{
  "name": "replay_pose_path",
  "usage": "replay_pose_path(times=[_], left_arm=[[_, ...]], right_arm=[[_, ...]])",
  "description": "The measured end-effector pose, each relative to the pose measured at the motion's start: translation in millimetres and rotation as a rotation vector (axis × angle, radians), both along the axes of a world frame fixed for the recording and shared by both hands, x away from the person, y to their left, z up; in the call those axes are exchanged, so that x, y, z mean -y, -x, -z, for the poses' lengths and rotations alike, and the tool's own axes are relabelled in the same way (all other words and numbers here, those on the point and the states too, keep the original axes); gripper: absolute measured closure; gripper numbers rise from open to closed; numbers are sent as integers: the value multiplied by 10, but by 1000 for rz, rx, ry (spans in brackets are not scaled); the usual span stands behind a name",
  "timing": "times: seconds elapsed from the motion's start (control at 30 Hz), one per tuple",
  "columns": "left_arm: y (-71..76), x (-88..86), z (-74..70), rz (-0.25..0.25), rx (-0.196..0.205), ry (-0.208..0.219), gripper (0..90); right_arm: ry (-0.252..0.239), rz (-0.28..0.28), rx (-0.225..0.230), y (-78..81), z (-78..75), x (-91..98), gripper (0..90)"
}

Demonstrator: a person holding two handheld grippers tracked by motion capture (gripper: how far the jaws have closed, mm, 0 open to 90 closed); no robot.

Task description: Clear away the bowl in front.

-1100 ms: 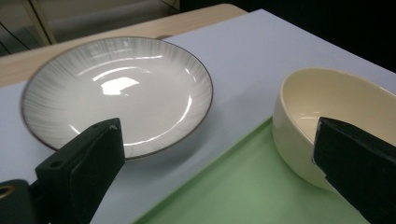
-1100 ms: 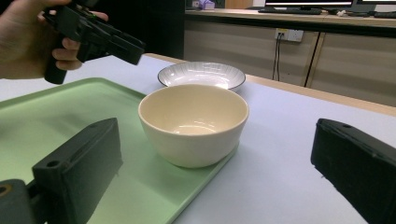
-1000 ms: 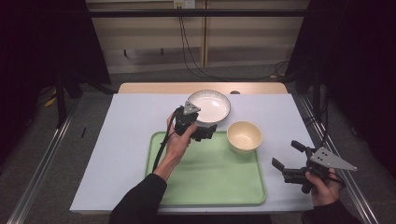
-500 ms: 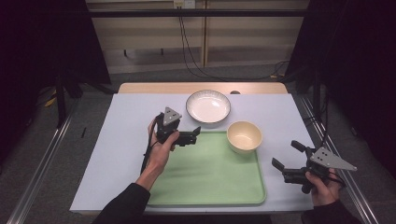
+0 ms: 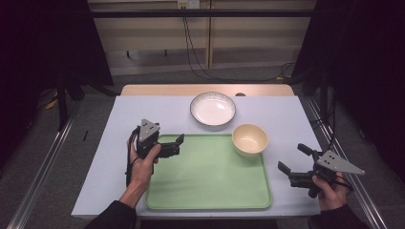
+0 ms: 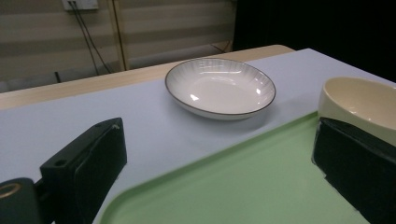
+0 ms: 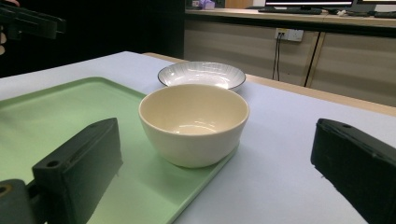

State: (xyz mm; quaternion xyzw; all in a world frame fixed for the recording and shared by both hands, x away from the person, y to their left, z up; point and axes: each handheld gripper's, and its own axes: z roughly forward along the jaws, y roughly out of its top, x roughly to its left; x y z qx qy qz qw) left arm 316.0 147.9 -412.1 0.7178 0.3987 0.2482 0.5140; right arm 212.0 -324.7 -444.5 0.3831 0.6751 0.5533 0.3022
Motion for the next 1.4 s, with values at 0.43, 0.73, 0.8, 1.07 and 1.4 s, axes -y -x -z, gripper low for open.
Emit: replay_pose_path(times=[0.43, 0.73, 0.8, 1.07, 1.4], left_arm=[[380, -555, 72, -48, -20, 18, 28], [633, -791, 159, -113, -22, 21, 17], [686, -811, 158, -119, -25, 35, 17], [871, -937, 220, -159, -17, 15, 18], [909, -1076, 231, -184, -19, 44, 18]], right_arm=[[12, 5, -7, -1, 5, -2, 17], [14, 7, -10, -4, 8, -6, 17], [13, 9, -14, -2, 8, -7, 17], [17, 6, -9, -3, 8, -5, 17], [35, 7, -29, -27, 25, -22, 17]])
